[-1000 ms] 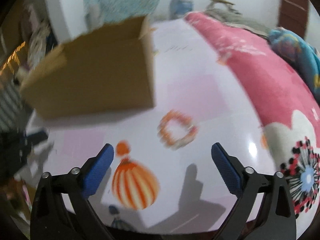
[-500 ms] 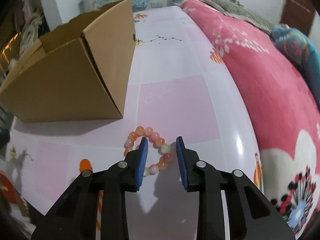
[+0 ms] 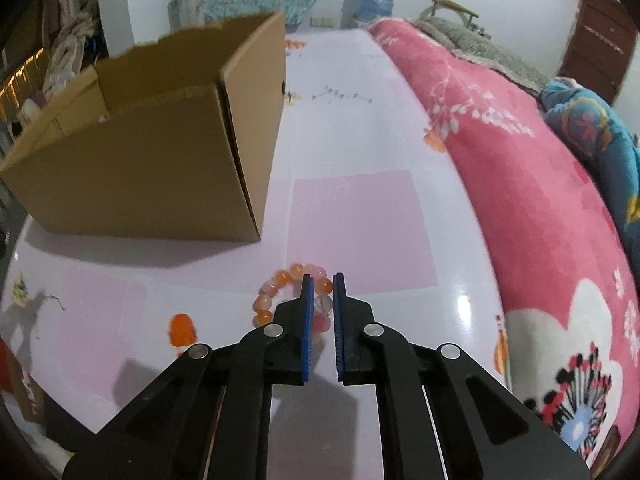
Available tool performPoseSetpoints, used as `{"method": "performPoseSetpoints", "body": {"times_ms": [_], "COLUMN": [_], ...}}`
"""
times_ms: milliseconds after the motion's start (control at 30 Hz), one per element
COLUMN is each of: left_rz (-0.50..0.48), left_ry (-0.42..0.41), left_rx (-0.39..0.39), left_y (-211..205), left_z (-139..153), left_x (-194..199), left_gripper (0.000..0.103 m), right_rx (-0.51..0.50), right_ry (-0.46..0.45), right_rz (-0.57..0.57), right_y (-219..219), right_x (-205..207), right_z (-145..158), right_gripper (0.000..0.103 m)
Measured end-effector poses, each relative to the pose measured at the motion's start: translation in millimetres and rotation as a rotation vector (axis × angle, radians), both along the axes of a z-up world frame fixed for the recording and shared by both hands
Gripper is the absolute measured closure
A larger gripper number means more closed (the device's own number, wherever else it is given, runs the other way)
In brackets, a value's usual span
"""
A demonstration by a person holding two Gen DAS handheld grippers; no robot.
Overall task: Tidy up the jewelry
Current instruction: 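Carry both held pieces into the box and open the left tool over it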
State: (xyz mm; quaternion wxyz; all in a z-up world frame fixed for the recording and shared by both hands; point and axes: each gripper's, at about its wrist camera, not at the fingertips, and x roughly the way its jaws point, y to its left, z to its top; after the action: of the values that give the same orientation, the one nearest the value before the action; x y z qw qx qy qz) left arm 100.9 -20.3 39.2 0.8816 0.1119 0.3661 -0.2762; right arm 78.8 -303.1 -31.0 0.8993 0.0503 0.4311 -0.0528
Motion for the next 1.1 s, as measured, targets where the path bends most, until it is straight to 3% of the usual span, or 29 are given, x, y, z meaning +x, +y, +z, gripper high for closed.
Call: {"method": "performPoseSetpoints", "body": {"times_ms": [233, 500, 633, 867, 967, 1100], "left_rz": [-0.001, 0.005, 0.000, -0.067, -0.080, -0.105], "left_ry": [-0.078, -0.172, -0.155, 0.108, 0.261, 0.395], "left_rx": [-0.047, -0.122, -0.153, -0.175, -0.134, -0.015], "left_y": [7.2, 16.3, 14.5, -15.8, -37.0, -66.8], "left_z": [35.8, 84.7, 94.3, 67.9, 42.3, 12.8], "left_x": [-3.0, 14.9, 38.6, 123.6, 167.5, 206.5], "left_gripper": [0.099, 0.099, 0.099, 0.099, 0.099, 0.099], "right_rx": [-0.004, -0.049, -0.042, 0.098, 0.160, 0.210], "right_ry": [-0.111, -0.325, -0.404, -0.378, -0.328, -0.272], "right_rz": [-0.031, -0.030, 0.016, 0.168, 0.219, 0.250], "right_y": [-3.0, -10.6, -8.9, 6.8, 17.6, 24.8], "right_x": [-23.4, -32.7, -18.7, 32.7, 52.1, 65.5], "right_z": [50.6, 134.6, 164.9, 166.4, 155.4, 139.6], "right_gripper": [0.096, 0.096, 0.096, 0.096, 0.096, 0.096]}}
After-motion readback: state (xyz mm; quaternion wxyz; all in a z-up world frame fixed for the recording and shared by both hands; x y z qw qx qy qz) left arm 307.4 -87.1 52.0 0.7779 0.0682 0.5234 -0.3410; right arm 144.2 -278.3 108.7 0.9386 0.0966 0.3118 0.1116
